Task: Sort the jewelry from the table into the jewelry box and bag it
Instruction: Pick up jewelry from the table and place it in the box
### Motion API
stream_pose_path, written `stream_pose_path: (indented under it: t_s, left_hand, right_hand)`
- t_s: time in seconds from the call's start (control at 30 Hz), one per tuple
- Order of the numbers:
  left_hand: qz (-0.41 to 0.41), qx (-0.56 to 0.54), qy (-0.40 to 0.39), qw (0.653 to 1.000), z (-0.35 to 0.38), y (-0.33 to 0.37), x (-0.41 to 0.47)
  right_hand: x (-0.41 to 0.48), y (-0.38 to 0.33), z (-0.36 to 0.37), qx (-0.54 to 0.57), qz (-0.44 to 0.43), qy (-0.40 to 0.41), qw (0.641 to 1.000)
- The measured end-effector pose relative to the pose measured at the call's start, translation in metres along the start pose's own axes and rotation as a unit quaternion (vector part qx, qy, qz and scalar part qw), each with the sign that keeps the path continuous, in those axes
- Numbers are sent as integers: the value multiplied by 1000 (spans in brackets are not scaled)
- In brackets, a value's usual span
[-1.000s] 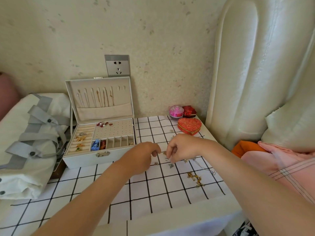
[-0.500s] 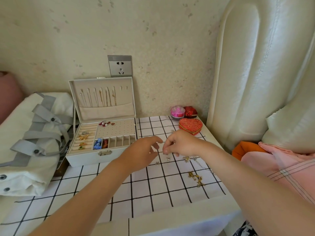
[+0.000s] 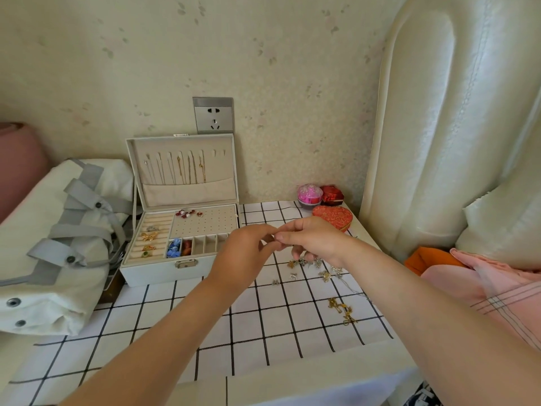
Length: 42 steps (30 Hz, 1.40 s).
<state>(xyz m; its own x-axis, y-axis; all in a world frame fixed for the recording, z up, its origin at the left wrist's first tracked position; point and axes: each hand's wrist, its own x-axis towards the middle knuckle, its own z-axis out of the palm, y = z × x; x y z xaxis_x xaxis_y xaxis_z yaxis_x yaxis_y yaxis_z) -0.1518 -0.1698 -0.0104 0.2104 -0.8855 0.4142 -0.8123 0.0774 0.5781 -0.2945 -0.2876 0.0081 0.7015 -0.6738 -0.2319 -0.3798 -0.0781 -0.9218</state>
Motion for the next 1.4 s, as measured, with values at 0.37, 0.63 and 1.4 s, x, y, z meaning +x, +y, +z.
stream_pose_path:
  t_s: [0.37, 0.63, 1.4]
  left_hand:
    - [-13, 94, -80, 992, 12, -9, -3]
    - [-17, 118, -120, 986, 10, -10, -7]
    - [-114, -1, 13, 993, -94, -69, -22]
  right_hand:
    - [-6, 17, -1, -398, -45, -68, 914]
    - [0, 23, 3, -427, -29, -51, 902]
    - [35, -60, 96, -12, -59, 49, 997]
